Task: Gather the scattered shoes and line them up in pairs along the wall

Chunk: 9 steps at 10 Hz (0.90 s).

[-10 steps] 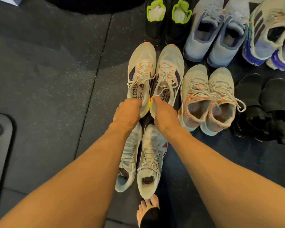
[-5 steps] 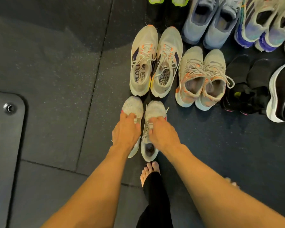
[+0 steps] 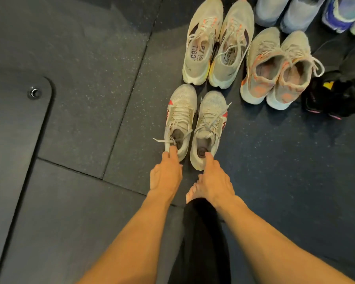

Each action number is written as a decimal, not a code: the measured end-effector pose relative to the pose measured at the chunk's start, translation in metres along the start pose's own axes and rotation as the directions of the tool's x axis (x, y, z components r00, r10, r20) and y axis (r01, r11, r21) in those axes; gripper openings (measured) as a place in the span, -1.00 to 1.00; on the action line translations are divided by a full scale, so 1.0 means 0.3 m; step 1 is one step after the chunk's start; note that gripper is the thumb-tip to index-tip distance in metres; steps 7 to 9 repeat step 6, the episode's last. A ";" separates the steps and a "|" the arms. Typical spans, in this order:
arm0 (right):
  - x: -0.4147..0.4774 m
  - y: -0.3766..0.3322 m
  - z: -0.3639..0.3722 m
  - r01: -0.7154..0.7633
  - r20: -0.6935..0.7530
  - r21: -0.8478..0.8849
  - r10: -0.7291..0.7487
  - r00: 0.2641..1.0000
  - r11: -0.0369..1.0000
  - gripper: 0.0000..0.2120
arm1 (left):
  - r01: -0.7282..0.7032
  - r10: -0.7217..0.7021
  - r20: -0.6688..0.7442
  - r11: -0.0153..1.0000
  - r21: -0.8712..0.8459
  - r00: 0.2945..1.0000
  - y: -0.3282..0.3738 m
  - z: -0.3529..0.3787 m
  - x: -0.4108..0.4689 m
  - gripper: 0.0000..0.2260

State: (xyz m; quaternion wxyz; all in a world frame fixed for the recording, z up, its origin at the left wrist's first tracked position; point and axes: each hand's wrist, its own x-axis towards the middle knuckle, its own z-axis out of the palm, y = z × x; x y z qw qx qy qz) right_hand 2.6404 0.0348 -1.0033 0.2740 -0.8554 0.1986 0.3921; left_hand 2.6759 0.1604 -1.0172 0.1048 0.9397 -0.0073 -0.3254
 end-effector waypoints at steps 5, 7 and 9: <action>-0.007 -0.037 -0.037 0.046 0.042 -0.007 -0.045 0.998 0.999 -0.45 | 0.026 -0.028 0.025 0.997 0.068 0.999 0.041 -0.050 -0.005 -0.69; -0.062 -0.030 -0.097 0.081 -0.006 0.008 -0.081 0.997 0.997 -0.48 | 0.033 -0.033 0.014 0.999 -0.017 0.999 0.077 -0.089 -0.049 -0.66; -0.062 -0.030 -0.097 0.081 -0.006 0.008 -0.081 0.997 0.997 -0.48 | 0.033 -0.033 0.014 0.999 -0.017 0.999 0.077 -0.089 -0.049 -0.66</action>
